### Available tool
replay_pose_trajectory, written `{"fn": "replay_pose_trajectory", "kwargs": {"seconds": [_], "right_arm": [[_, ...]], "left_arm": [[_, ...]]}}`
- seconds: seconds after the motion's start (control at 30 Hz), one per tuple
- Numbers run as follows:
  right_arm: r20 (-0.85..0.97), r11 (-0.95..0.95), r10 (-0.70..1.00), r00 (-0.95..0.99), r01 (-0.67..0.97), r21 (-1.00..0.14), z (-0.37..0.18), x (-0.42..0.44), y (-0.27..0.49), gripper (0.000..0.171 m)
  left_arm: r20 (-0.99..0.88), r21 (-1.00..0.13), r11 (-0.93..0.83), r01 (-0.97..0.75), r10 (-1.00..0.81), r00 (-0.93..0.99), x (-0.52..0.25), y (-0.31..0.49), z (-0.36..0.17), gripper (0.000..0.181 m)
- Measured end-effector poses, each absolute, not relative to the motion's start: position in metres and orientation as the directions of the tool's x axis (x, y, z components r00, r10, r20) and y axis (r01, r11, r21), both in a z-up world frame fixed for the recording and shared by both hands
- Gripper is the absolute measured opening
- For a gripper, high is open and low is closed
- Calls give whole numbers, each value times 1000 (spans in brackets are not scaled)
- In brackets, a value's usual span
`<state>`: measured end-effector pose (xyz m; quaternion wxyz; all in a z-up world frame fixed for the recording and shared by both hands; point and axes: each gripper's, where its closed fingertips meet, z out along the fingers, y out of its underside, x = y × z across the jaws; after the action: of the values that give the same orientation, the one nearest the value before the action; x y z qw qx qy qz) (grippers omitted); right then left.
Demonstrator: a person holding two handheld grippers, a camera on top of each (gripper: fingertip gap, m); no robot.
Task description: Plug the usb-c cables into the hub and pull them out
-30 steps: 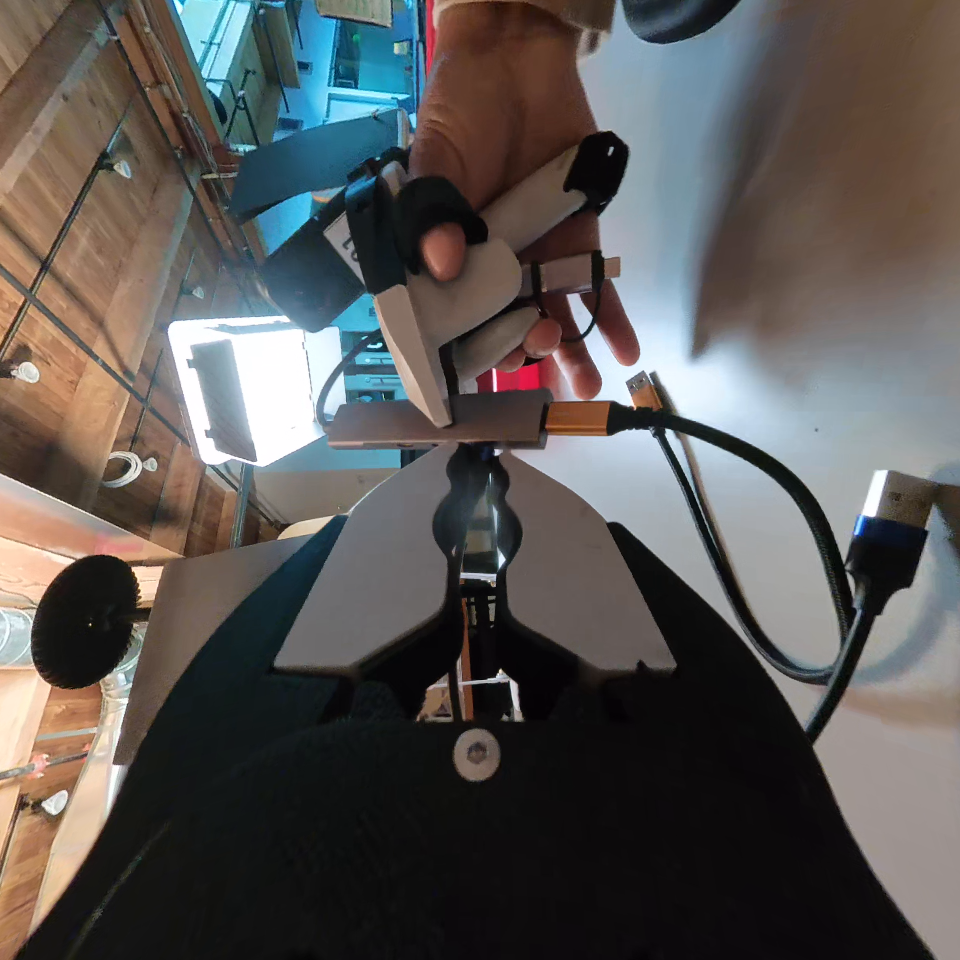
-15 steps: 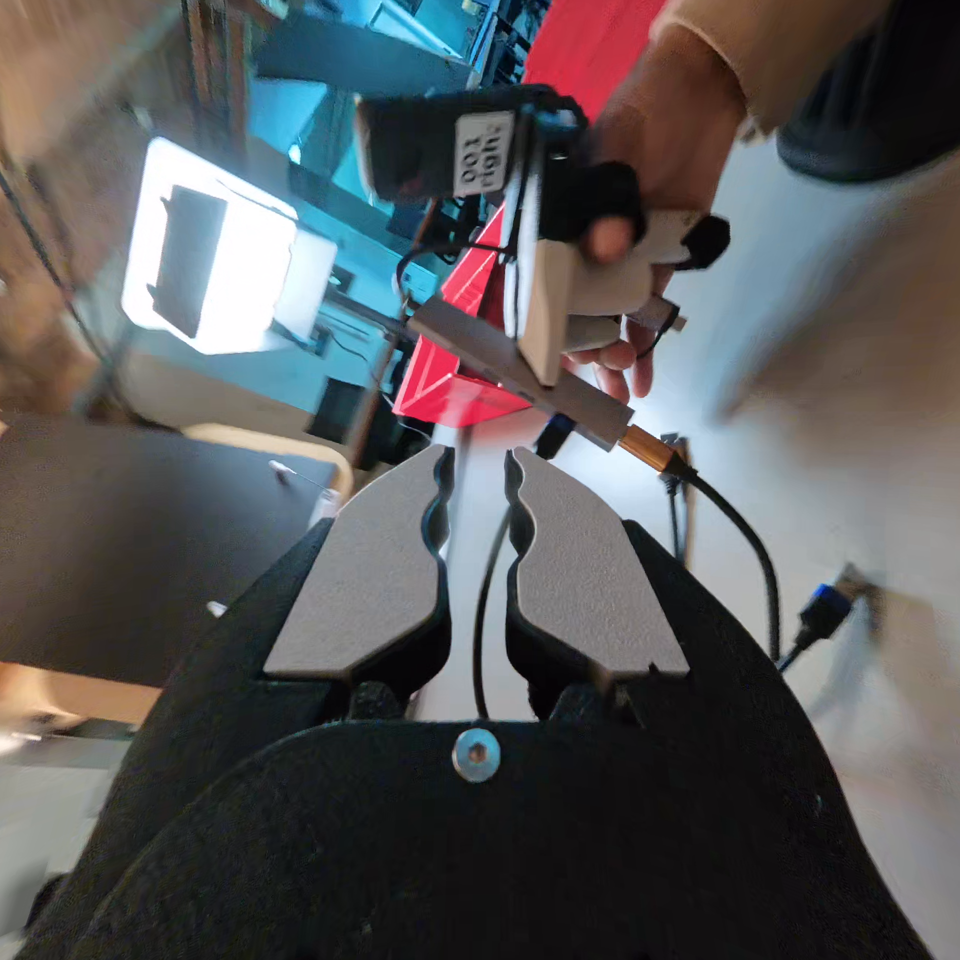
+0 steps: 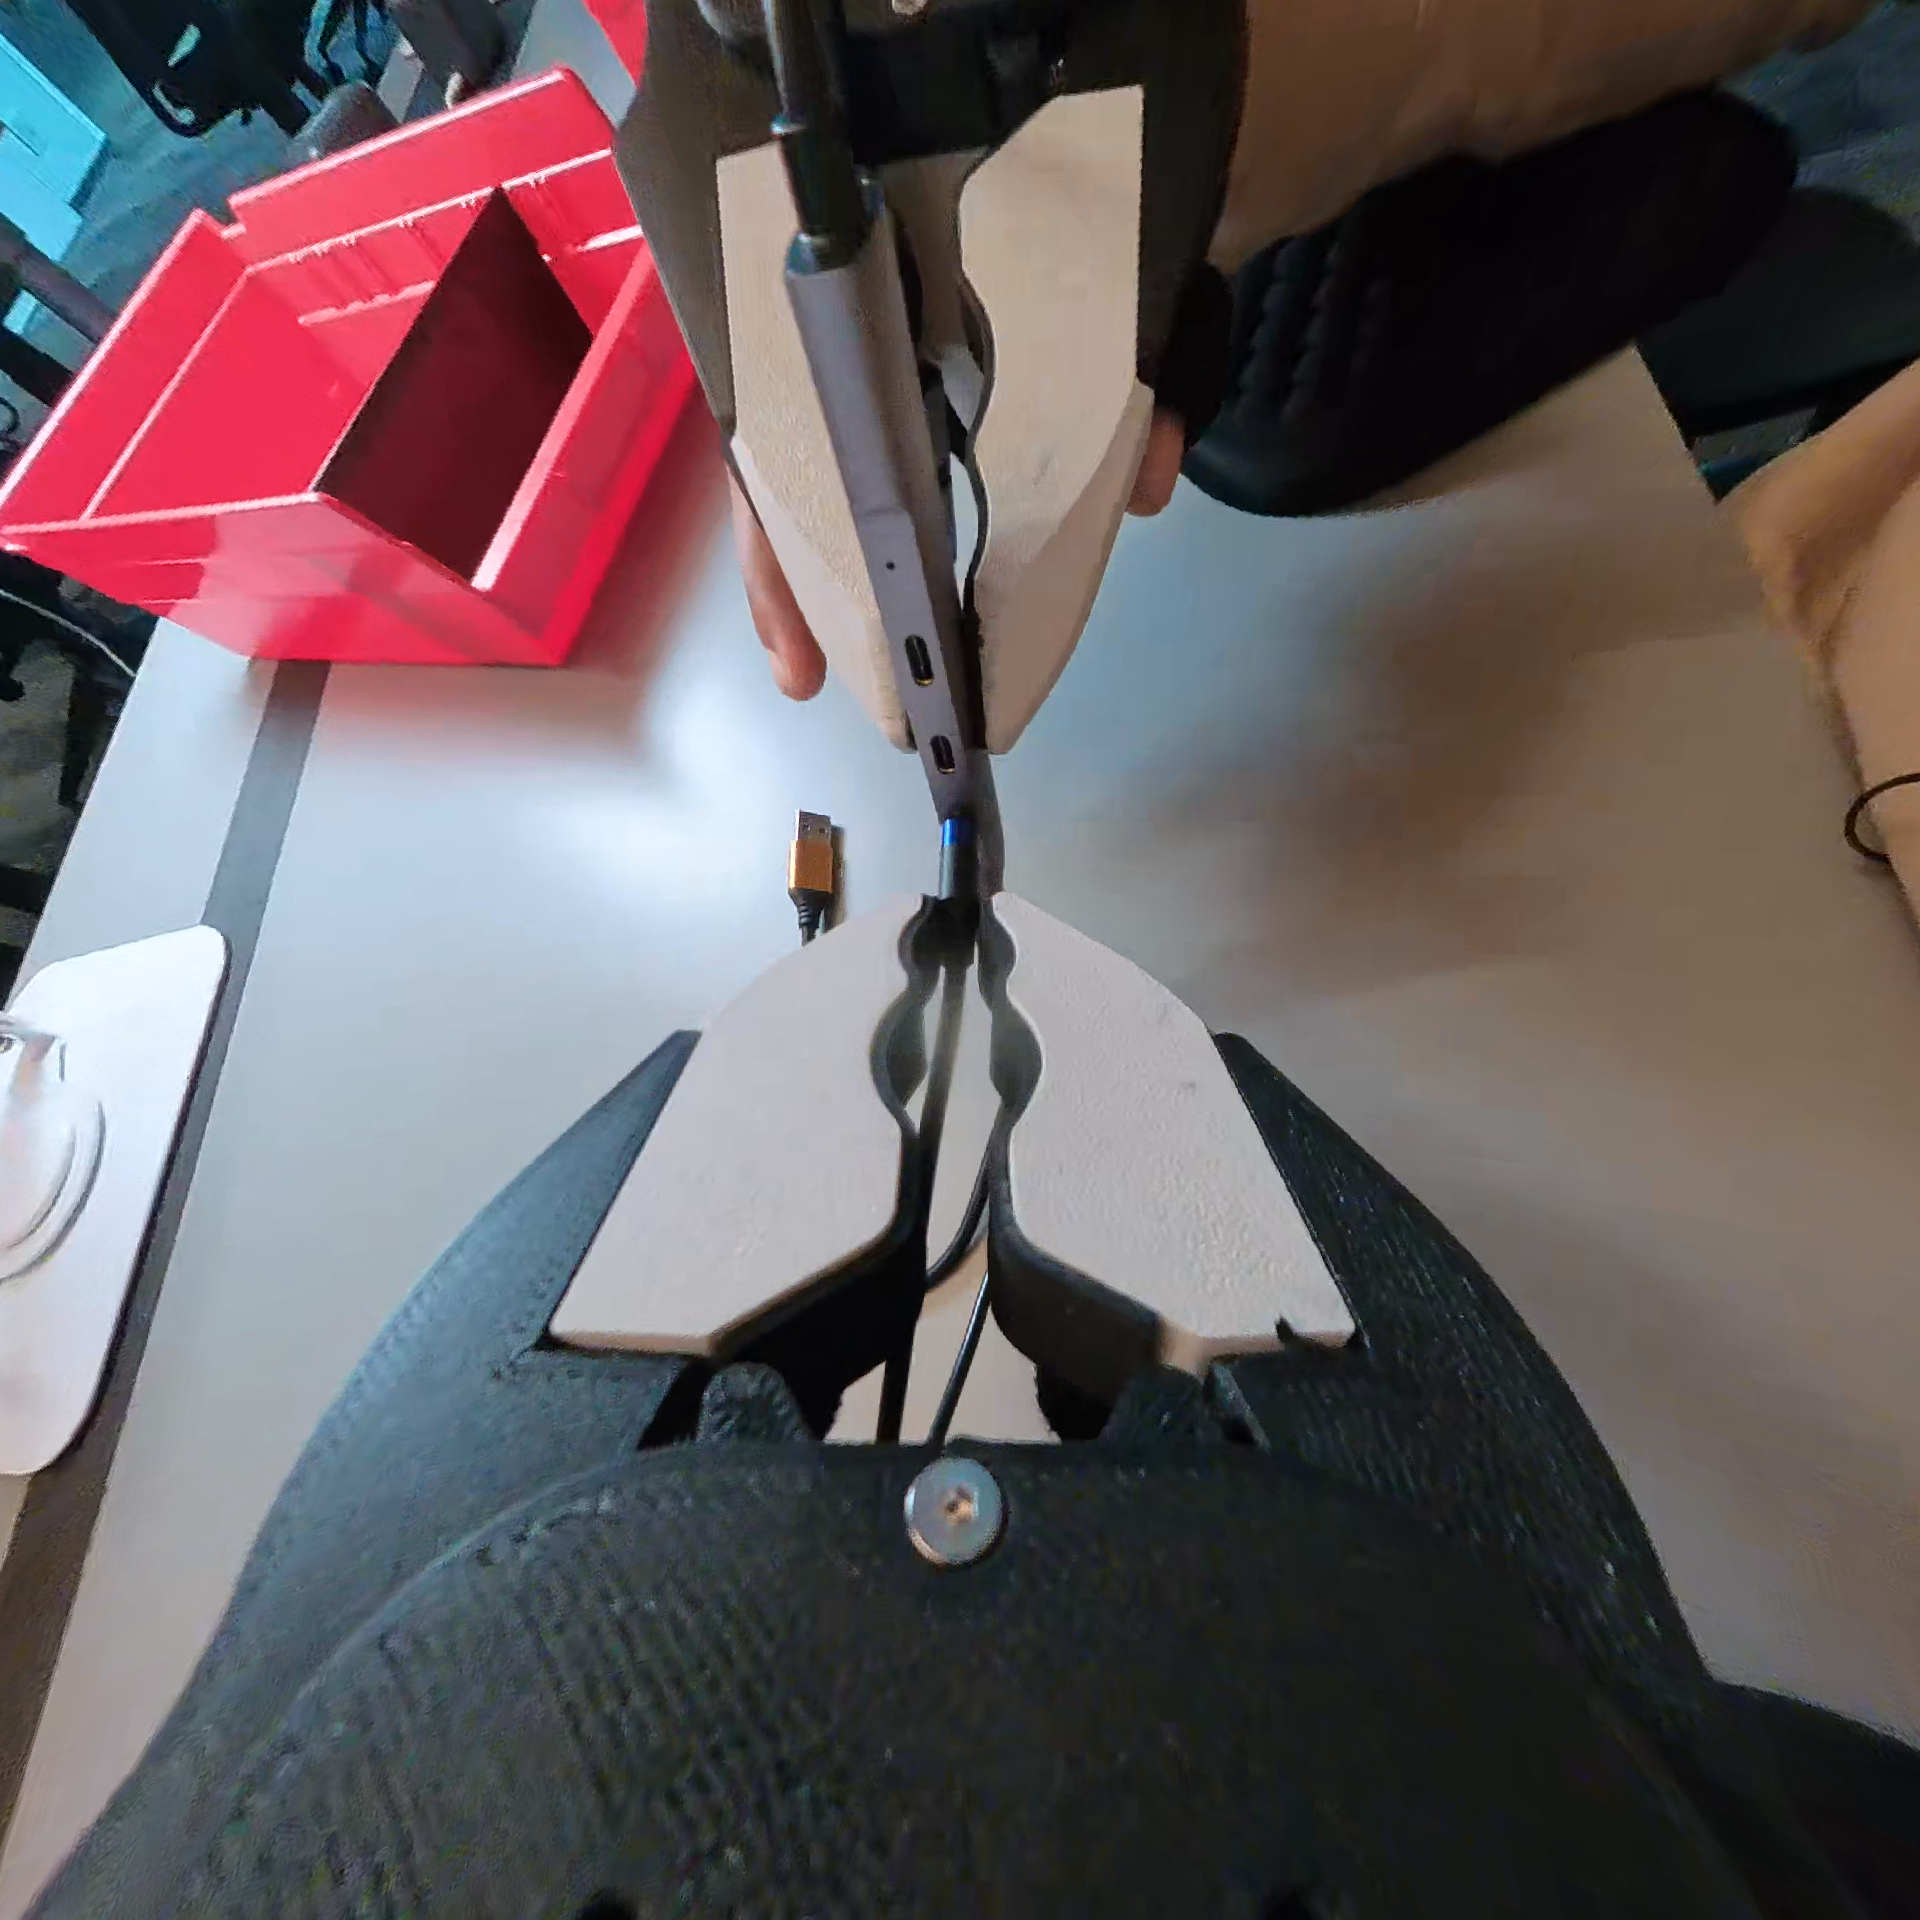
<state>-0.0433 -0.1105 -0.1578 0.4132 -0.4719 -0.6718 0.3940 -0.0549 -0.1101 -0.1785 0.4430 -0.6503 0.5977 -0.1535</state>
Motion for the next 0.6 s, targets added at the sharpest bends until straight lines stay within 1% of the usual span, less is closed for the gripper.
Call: {"fn": "replay_pose_trajectory", "kwargs": {"seconds": [0.13,0.23,0.33,0.47,0.53,0.6], "right_arm": [[250,294,952,-178,301,-907,-156,-42,-107,9],[244,288,951,-188,259,-922,-152,-45,-112,9],[287,319,946,-154,262,-911,-148,-44,-106,11],[280,300,953,-117,222,-928,-130,-37,-98,29],[319,340,940,-122,234,-911,-127,-35,-99,32],[341,371,928,-149,280,-885,-130,-33,-102,30]], "left_arm": [[-365,-738,124,-663,-900,238,-53,-105,-177,6],[-312,-775,104,-623,-921,235,-45,-108,-174,6],[-344,-756,112,-645,-906,246,-47,-100,-177,6],[-304,-772,72,-631,-914,268,-54,-98,-181,6],[-296,-779,65,-624,-915,274,-55,-98,-180,6],[-305,-774,65,-630,-910,280,-58,-97,-179,6]]}}
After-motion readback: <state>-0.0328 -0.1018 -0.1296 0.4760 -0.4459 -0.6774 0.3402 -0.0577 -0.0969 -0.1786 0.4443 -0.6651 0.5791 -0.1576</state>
